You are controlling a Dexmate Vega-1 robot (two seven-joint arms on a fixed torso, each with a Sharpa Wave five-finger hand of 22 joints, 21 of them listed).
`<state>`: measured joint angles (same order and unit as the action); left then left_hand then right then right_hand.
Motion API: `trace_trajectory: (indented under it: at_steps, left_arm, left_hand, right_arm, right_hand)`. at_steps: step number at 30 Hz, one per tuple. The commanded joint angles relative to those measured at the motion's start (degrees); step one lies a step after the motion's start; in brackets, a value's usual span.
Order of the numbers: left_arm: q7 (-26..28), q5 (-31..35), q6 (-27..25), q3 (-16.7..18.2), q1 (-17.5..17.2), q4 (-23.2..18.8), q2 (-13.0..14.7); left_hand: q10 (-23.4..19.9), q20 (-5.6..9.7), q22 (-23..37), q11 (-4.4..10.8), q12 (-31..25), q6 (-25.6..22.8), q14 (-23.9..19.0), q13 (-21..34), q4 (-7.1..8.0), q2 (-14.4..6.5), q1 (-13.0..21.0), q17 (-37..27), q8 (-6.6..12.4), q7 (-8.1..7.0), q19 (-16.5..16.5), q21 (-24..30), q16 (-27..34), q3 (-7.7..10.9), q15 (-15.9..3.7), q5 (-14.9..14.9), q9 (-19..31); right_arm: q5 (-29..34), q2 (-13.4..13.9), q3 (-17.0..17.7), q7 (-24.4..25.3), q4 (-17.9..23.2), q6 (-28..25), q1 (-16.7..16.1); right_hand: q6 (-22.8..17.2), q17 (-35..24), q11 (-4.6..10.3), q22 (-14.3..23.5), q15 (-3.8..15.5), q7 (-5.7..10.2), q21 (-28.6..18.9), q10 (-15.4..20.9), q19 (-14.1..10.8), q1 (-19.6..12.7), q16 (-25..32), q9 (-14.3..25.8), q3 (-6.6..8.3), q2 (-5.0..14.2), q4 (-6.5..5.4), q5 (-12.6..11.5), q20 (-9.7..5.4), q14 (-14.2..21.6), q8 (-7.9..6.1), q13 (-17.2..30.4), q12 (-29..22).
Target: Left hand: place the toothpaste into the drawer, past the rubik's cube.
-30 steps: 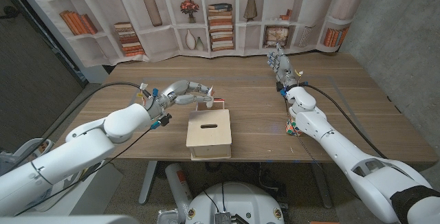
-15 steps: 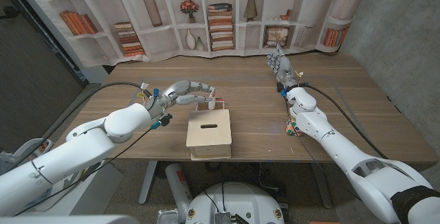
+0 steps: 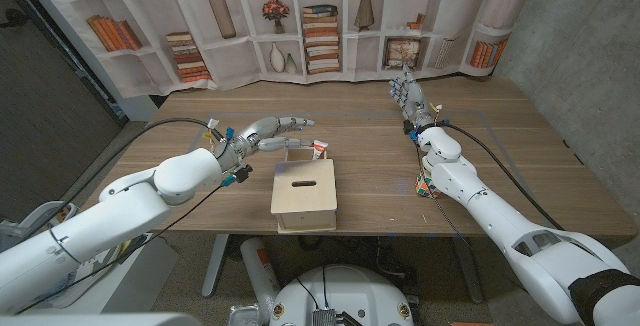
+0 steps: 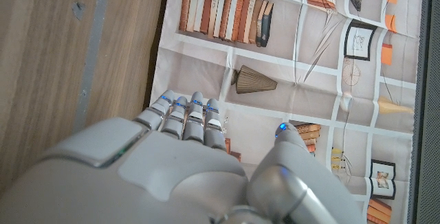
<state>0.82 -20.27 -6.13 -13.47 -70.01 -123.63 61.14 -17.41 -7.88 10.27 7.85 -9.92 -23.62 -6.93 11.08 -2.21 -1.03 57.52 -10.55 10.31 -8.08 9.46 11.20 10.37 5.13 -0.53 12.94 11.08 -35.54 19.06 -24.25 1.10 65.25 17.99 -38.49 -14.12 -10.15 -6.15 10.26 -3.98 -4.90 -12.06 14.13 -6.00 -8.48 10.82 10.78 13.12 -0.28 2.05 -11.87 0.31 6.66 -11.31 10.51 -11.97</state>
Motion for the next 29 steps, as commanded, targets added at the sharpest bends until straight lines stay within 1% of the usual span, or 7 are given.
trace_trajectory:
  at_steps: [1,2,11,15,21,25,29]
  left_arm:
    - [-0.88,-1.67,0.93,-0.29,0.6,0.92,-0.03]
    - [-1.07,-1.68,1.0,-0.41,0.75,1.0,0.03]
    - [-2.14,-3.3,2.73,-0.16,0.77,2.04,-0.12]
    - [-2.21,-3.96,3.62,0.16,0.43,2.45,-0.27]
    - [-1.91,-4.33,4.56,0.59,-0.16,2.73,-0.38]
    - [-1.91,-4.42,4.1,0.56,-0.05,2.52,-0.22]
    - [-2.58,-4.46,4.31,0.21,0.54,3.16,-0.18]
  left_hand:
    - [0.89,-0.24,0.31,-1.08,-0.6,0.87,0.72,0.18,0.85,0.26,-1.94,-0.18,0.16,0.56,1.84,-0.17,0.19,-0.95,0.25,0.43,0.25]
    - [0.41,-0.26,0.33,-1.6,-0.98,0.66,0.7,0.18,1.2,0.18,-2.54,-0.19,0.43,1.57,1.89,-0.1,0.32,-1.17,0.36,0.51,0.25]
    - [0.49,-0.35,0.35,-2.41,-1.16,1.28,0.86,0.18,2.0,0.11,-3.98,-0.23,0.43,2.2,2.34,-0.11,0.45,-1.73,1.25,0.61,0.23]
    - [1.7,-0.47,0.4,-3.1,-0.99,2.74,1.49,0.2,3.27,-0.04,-6.18,-0.3,0.19,2.79,2.9,-0.08,0.44,-2.53,1.55,0.67,0.23]
    - [4.23,-0.54,0.44,-3.74,-0.61,5.46,2.48,0.22,4.22,-0.27,-7.8,-0.34,-0.15,1.66,3.42,0.01,0.33,-3.16,2.14,0.86,0.24]
    - [4.7,-0.55,0.44,-3.62,-0.61,5.95,2.86,0.23,4.37,-0.31,-8.05,-0.34,-0.14,1.55,3.57,0.01,0.25,-3.27,2.28,0.9,0.24]
    - [4.94,-0.54,0.45,-3.83,-0.82,5.55,2.98,0.24,4.61,-0.41,-8.43,-0.33,0.32,3.16,3.87,0.0,0.34,-3.43,2.39,0.96,0.25]
  right_arm:
    - [-0.1,-0.22,0.04,-0.35,-0.94,0.41,0.37]
    - [-0.11,-0.25,0.03,-0.42,-1.04,0.44,0.42]
    - [-0.13,-0.24,0.01,-0.54,-1.16,0.34,0.54]
    - [-0.15,-0.2,0.01,-0.54,-1.08,0.21,0.53]
    - [-0.03,-0.16,-0.04,-0.3,-0.81,0.11,0.42]
    - [-0.03,-0.07,-0.02,-0.07,-0.34,-0.03,0.17]
    - [-0.09,0.15,0.05,0.36,0.5,-0.43,-0.3]
  right_hand:
    - [-0.12,-0.17,0.03,0.18,0.05,0.22,0.06,0.5,-0.2,-0.16,-0.2,0.14,-0.05,0.43,0.28,0.22,0.1,0.58,0.12,0.1,-0.19]
    - [-0.13,-0.17,0.03,0.18,0.0,0.22,0.06,0.47,-0.2,-0.16,-0.2,0.14,-0.06,0.43,0.29,0.22,0.1,0.57,0.11,0.1,-0.18]
    - [-0.03,-0.17,0.0,0.19,-0.05,0.33,0.14,0.57,-0.16,-0.16,-0.2,0.14,-0.09,0.46,0.33,0.22,0.16,0.57,0.14,0.11,-0.21]
    - [-0.01,-0.17,0.04,0.19,-0.08,0.32,0.18,0.57,-0.12,-0.16,-0.17,0.14,-0.11,0.47,0.35,0.22,0.15,0.67,0.14,0.11,-0.21]
    - [-0.02,-0.17,0.0,0.19,-0.09,0.24,0.21,0.65,-0.12,-0.16,-0.15,0.14,-0.13,0.48,0.38,0.23,0.14,0.73,0.13,0.11,-0.24]
    - [0.02,-0.17,0.16,0.2,-0.07,0.24,0.24,0.62,-0.13,-0.16,-0.17,0.14,-0.15,0.49,0.4,0.23,0.17,0.71,0.14,0.11,-0.23]
    - [-0.04,-0.17,0.17,0.2,-0.04,0.25,0.26,0.7,-0.11,-0.16,-0.15,0.14,-0.17,0.5,0.43,0.24,0.17,0.75,0.11,0.11,-0.26]
